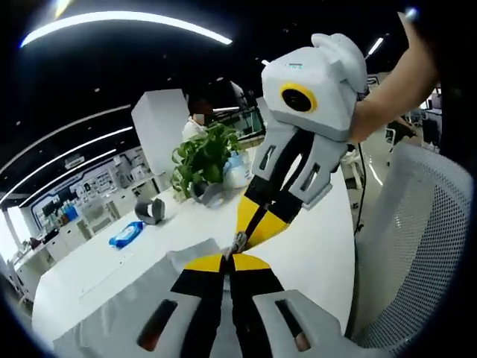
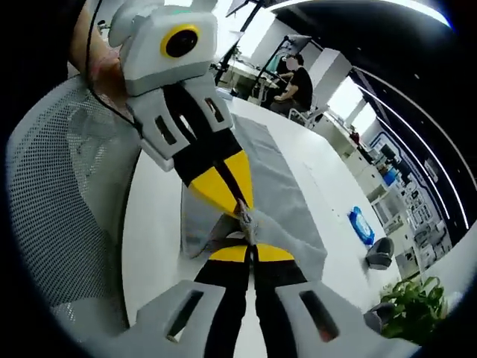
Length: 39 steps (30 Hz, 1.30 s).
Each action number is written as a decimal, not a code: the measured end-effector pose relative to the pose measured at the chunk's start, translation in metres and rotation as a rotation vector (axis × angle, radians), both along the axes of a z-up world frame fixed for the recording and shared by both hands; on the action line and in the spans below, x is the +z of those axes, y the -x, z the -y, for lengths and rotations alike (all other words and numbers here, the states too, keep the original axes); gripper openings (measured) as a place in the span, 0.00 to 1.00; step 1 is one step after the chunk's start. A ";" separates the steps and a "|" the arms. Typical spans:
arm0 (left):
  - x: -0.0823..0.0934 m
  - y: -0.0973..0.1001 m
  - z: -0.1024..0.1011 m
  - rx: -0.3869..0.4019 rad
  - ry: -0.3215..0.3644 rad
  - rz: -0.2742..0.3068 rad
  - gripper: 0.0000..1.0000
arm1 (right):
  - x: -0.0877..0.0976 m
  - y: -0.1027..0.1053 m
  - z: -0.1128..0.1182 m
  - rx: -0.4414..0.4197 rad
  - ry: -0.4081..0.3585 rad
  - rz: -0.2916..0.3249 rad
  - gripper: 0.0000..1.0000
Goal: Fold the towel on the table until its edges align and the towel forms a compact rectangular stack.
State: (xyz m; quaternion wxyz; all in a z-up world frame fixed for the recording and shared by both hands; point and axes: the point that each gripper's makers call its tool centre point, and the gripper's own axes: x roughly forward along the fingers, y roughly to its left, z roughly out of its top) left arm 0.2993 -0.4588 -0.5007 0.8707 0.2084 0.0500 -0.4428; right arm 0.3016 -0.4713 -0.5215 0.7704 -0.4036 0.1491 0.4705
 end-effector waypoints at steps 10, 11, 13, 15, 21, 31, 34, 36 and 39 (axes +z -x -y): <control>0.001 0.006 0.008 -0.054 -0.084 0.125 0.17 | 0.006 -0.007 -0.007 0.012 0.024 0.019 0.00; -0.002 0.006 0.008 -0.056 -0.104 0.124 0.13 | 0.005 -0.005 -0.010 0.021 0.026 0.017 0.00; -0.004 0.007 0.008 -0.061 -0.143 0.145 0.06 | 0.003 -0.005 -0.011 0.027 0.039 0.021 0.00; -0.004 0.007 0.007 -0.052 -0.135 0.126 0.06 | 0.002 -0.005 -0.011 0.031 0.046 0.022 0.00; -0.006 -0.002 -0.005 0.008 -0.101 0.057 0.05 | 0.000 -0.006 -0.003 -0.008 -0.106 -0.107 0.00; -0.006 -0.005 -0.010 0.039 -0.057 0.015 0.05 | -0.022 -0.122 0.106 -0.466 -0.147 -0.194 0.00; -0.009 -0.001 -0.007 0.017 -0.078 0.021 0.05 | -0.031 -0.145 0.121 -0.581 -0.220 -0.256 0.00; -0.010 0.000 -0.007 0.011 -0.084 0.019 0.05 | -0.041 -0.158 0.130 -0.658 -0.261 -0.305 0.00; -0.011 0.000 -0.007 0.010 -0.082 0.010 0.05 | -0.067 -0.170 0.140 -0.722 -0.235 -0.361 0.01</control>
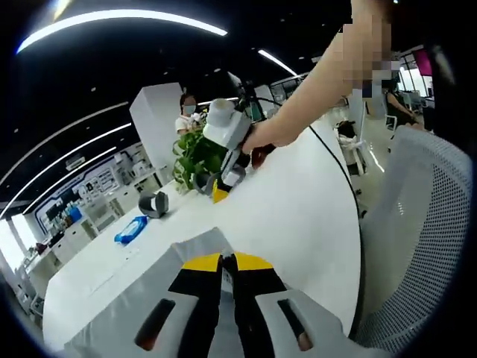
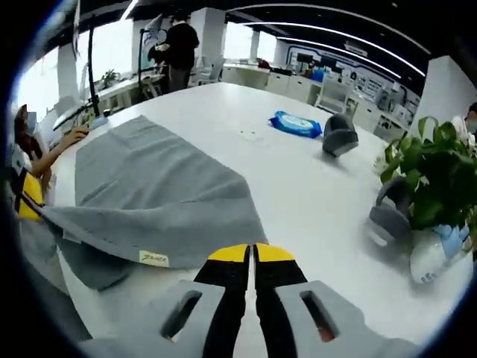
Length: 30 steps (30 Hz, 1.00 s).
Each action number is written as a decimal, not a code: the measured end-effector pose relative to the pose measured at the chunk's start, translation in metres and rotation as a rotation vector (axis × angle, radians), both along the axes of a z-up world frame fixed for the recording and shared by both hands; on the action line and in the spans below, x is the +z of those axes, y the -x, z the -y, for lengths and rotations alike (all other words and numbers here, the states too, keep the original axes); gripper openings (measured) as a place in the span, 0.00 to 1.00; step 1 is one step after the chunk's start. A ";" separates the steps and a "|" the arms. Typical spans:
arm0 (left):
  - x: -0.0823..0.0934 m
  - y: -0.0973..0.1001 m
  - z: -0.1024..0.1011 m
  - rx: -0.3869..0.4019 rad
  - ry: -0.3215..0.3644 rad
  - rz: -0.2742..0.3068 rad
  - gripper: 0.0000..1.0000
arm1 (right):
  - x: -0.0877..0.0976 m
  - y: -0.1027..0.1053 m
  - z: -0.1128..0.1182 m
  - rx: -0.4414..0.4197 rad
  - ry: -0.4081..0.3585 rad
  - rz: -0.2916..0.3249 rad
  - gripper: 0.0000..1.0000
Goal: Fold the towel on the table until its edges align and the towel forms a compact rectangular stack.
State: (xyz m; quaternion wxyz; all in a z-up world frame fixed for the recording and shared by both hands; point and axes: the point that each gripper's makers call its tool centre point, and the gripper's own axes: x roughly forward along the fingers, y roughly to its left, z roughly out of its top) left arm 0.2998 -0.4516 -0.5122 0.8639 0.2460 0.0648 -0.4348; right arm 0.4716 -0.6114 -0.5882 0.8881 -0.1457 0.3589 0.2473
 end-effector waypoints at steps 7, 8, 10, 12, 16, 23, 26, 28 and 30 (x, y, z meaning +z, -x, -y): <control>-0.003 -0.005 -0.007 0.025 0.040 -0.046 0.05 | -0.043 -0.010 0.004 -0.036 0.029 -0.108 0.07; -0.003 -0.006 -0.008 0.030 0.052 -0.056 0.05 | -0.045 -0.012 0.003 -0.058 0.001 -0.116 0.07; -0.004 -0.007 -0.009 0.035 0.059 -0.066 0.05 | -0.047 -0.019 0.001 -0.114 -0.061 -0.130 0.08; -0.005 -0.006 -0.009 0.037 0.058 -0.071 0.05 | -0.047 -0.028 0.001 -0.160 -0.112 -0.131 0.10; 0.002 -0.007 -0.012 0.057 0.120 -0.098 0.05 | -0.050 -0.038 0.005 -0.203 -0.143 -0.142 0.10; -0.002 -0.010 -0.017 0.076 0.124 -0.113 0.05 | -0.061 -0.035 -0.002 -0.206 -0.157 -0.179 0.15; -0.003 -0.009 -0.016 0.071 0.123 -0.114 0.05 | -0.069 -0.032 -0.005 -0.144 -0.092 -0.182 0.17; -0.005 -0.007 -0.016 0.066 0.115 -0.114 0.05 | -0.072 -0.031 -0.007 -0.156 -0.085 -0.184 0.17; -0.007 -0.006 -0.015 0.061 0.114 -0.125 0.05 | -0.078 -0.036 -0.011 -0.132 -0.077 -0.167 0.16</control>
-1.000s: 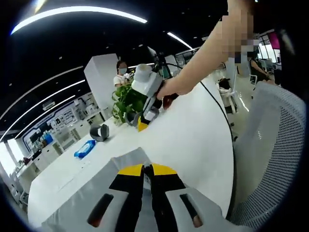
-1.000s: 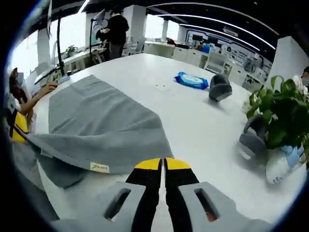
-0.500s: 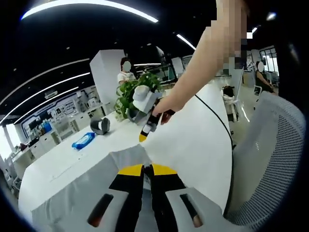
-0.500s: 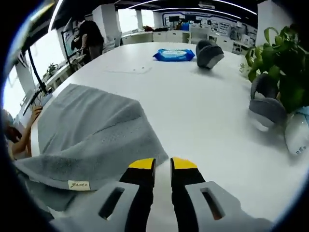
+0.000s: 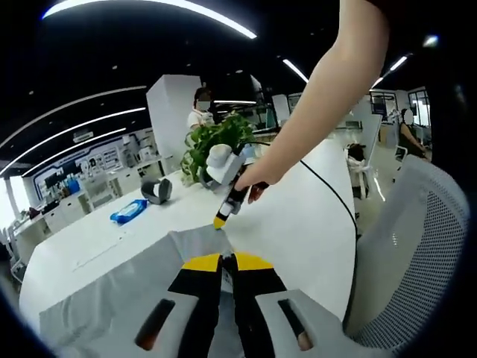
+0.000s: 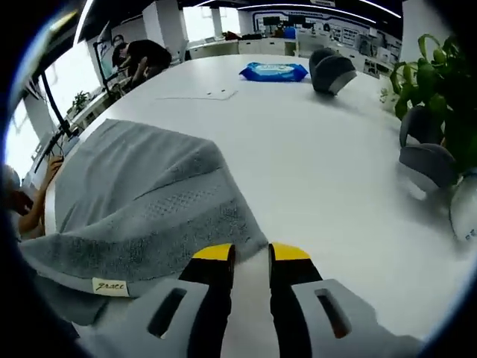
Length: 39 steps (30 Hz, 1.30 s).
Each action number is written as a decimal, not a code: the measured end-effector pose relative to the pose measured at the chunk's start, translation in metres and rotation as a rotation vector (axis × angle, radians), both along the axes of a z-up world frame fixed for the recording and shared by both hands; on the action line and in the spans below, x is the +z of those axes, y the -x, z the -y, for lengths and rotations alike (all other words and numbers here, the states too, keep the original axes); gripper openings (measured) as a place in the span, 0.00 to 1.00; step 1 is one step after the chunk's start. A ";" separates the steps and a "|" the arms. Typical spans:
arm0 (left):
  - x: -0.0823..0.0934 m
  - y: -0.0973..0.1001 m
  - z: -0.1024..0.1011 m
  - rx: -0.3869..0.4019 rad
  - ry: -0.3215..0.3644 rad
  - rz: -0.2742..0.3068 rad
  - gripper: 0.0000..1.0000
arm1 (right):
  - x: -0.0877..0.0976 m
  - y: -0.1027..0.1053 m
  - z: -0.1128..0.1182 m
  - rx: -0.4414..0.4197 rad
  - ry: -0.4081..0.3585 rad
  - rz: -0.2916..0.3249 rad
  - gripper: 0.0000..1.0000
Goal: Fold the towel on the table until its edges align and the towel forms a compact rectangular stack.
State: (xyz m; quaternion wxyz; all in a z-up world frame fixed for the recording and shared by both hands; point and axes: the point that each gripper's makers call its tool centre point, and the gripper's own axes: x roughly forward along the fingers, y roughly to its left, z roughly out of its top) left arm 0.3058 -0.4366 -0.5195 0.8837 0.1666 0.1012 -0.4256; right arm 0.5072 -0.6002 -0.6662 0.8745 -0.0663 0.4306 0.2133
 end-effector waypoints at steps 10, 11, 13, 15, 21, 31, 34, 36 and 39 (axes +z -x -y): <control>-0.004 0.004 0.004 -0.011 0.036 -0.058 0.05 | 0.004 0.002 -0.005 0.051 -0.004 -0.010 0.02; -0.005 0.004 0.004 -0.011 0.039 -0.065 0.05 | 0.006 0.004 -0.005 0.045 -0.021 -0.012 0.02; -0.005 0.007 0.004 -0.015 0.040 -0.078 0.05 | 0.011 0.003 -0.008 0.021 -0.090 -0.004 0.02; -0.005 0.011 0.005 -0.026 0.027 -0.084 0.05 | 0.020 0.004 -0.007 0.009 -0.128 0.009 0.01; 0.005 0.024 0.015 -0.073 0.022 -0.092 0.05 | 0.071 -0.005 -0.007 -0.030 -0.265 0.116 0.01; 0.041 0.040 0.031 -0.126 0.051 -0.067 0.05 | 0.139 -0.010 0.006 -0.050 -0.391 0.200 0.00; 0.058 0.054 0.048 -0.253 0.098 -0.059 0.05 | 0.164 -0.008 0.002 0.017 -0.379 0.239 0.00; 0.063 0.061 0.054 -0.324 0.071 -0.062 0.04 | 0.176 -0.006 0.000 0.067 -0.355 0.256 0.00; 0.075 0.065 0.063 -0.381 0.033 -0.053 0.04 | 0.193 -0.005 0.001 0.094 -0.337 0.286 0.00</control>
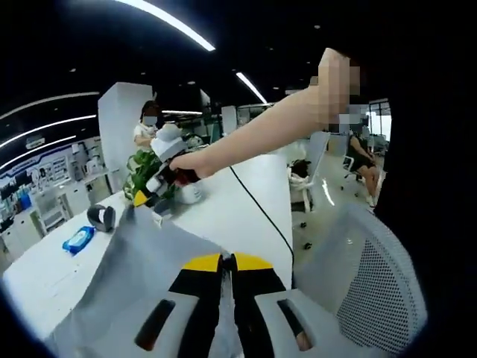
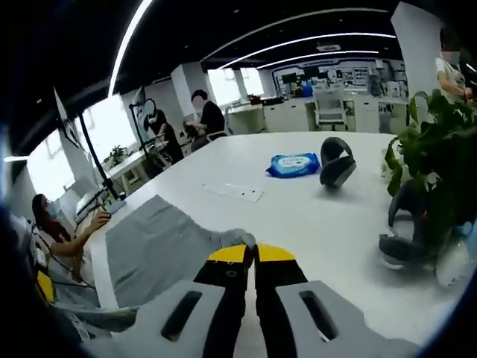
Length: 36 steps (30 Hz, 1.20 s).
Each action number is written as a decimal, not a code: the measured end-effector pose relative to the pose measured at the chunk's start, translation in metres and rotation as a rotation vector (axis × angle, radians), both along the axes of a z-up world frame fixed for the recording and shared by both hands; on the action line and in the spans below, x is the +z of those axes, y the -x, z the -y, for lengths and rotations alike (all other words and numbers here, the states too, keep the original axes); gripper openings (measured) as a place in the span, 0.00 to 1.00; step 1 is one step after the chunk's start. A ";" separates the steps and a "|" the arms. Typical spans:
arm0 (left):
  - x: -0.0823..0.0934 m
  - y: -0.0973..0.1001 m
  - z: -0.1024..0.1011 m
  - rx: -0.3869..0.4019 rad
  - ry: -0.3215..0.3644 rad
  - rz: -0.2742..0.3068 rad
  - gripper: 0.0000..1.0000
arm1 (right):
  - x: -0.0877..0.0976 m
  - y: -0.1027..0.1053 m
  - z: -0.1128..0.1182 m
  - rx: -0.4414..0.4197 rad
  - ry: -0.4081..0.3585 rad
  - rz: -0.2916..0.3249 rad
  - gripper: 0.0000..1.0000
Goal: Fold the towel on the table until its edges align and the towel forms a compact rectangular stack.
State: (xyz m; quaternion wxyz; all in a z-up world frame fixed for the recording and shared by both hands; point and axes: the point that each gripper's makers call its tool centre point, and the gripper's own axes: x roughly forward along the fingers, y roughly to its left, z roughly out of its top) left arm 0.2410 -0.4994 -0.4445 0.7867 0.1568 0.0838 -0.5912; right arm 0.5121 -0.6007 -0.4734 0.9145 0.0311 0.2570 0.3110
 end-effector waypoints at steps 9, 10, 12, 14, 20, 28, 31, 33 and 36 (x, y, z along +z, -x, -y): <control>0.041 0.014 0.033 -0.110 0.065 0.019 0.04 | 0.040 0.004 0.010 0.009 -0.055 0.016 0.00; 0.044 0.016 0.037 -0.119 0.063 0.028 0.04 | 0.044 0.003 0.012 0.009 -0.057 0.018 0.00; 0.047 0.017 0.041 -0.129 0.057 0.045 0.05 | 0.054 0.004 0.015 0.007 -0.066 0.025 0.00; 0.054 0.016 0.046 -0.123 0.070 0.042 0.05 | 0.066 0.002 0.020 -0.005 -0.086 0.035 0.00; 0.088 0.018 0.057 -0.115 0.188 -0.021 0.05 | 0.100 0.003 0.028 -0.014 -0.144 0.059 0.00; 0.122 0.017 0.067 -0.127 0.300 -0.055 0.05 | 0.125 0.002 0.041 0.015 -0.033 0.117 0.00; 0.129 0.016 0.070 -0.129 0.353 -0.126 0.05 | 0.134 0.000 0.044 0.006 -0.079 0.113 0.00; 0.135 0.016 0.070 -0.130 0.386 -0.147 0.05 | 0.139 -0.001 0.046 0.005 -0.088 0.118 0.00; 0.145 0.012 0.072 -0.134 0.403 -0.110 0.05 | 0.147 -0.004 0.047 0.000 -0.086 0.126 0.00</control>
